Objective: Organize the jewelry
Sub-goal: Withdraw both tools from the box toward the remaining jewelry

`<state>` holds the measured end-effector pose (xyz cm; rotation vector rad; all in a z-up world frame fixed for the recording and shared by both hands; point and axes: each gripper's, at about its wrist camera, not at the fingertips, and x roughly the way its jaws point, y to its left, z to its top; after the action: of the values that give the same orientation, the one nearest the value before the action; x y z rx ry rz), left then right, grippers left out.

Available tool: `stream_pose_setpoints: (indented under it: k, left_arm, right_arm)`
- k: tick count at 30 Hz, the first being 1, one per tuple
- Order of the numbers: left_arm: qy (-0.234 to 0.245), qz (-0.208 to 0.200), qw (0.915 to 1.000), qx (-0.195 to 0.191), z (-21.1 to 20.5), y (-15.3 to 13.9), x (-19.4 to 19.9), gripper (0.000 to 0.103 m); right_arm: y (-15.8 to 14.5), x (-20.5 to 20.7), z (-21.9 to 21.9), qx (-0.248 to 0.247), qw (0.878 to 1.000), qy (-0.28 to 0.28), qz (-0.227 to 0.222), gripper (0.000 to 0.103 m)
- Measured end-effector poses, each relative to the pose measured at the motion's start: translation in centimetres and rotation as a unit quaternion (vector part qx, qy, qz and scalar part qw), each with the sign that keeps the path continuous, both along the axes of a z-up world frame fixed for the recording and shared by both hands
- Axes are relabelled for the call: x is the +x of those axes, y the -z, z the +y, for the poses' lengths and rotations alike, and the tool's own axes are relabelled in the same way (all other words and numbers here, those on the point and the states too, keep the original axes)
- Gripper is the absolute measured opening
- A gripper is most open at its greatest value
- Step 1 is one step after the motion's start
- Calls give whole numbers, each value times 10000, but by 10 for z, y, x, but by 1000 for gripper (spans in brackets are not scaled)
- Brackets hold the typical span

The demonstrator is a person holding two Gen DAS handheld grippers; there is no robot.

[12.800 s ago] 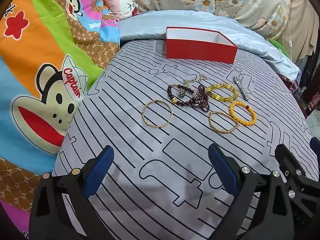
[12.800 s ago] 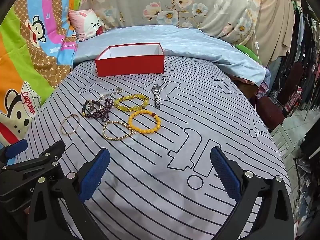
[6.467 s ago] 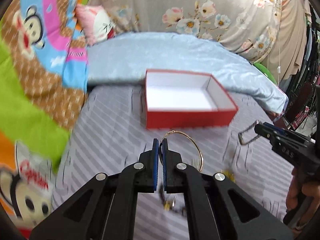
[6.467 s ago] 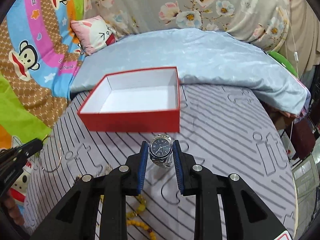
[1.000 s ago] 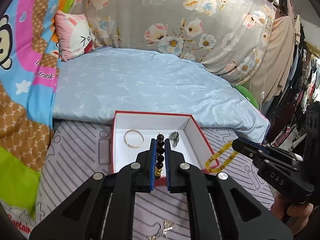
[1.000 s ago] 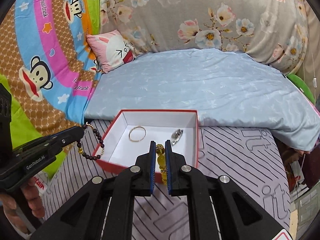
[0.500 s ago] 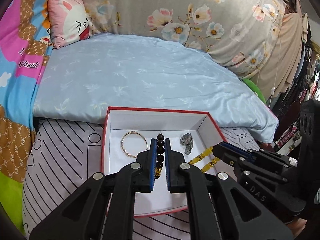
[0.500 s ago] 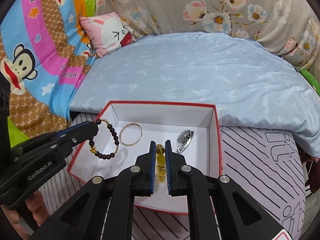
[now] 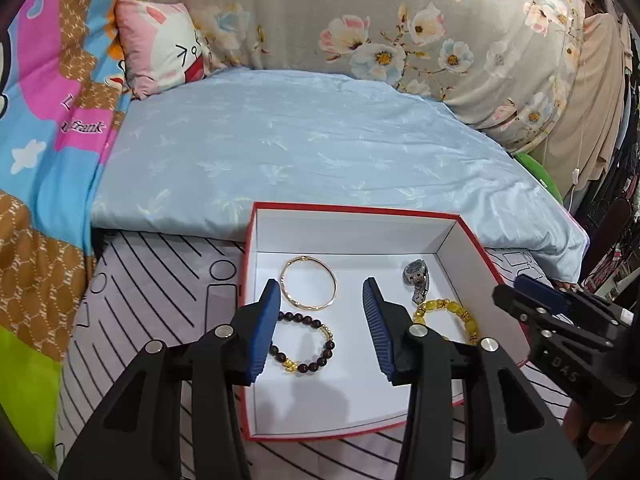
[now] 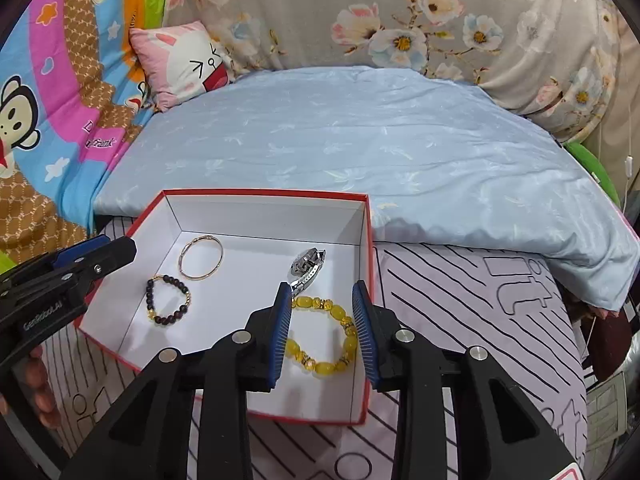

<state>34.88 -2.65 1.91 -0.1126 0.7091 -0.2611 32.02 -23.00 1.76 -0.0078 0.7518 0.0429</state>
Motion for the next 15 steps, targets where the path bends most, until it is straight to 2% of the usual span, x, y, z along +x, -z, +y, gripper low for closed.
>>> stream_pose_setpoints:
  k: [3, 9, 15]
  left_arm:
    - [-80, -42, 9999, 85, 5, -6, -12, 41]
    - [-178, -118, 9995, 236, 11, -14, -53, 41]
    - [-218, 72, 9992, 316, 14, -6, -97, 41]
  right_arm:
    - [-8, -22, -1, 38, 10000, -20, -81, 36]
    - [-15, -71, 5, 37, 9999, -129, -99, 37]
    - [-11, -126, 12, 109, 9997, -203, 25, 37]
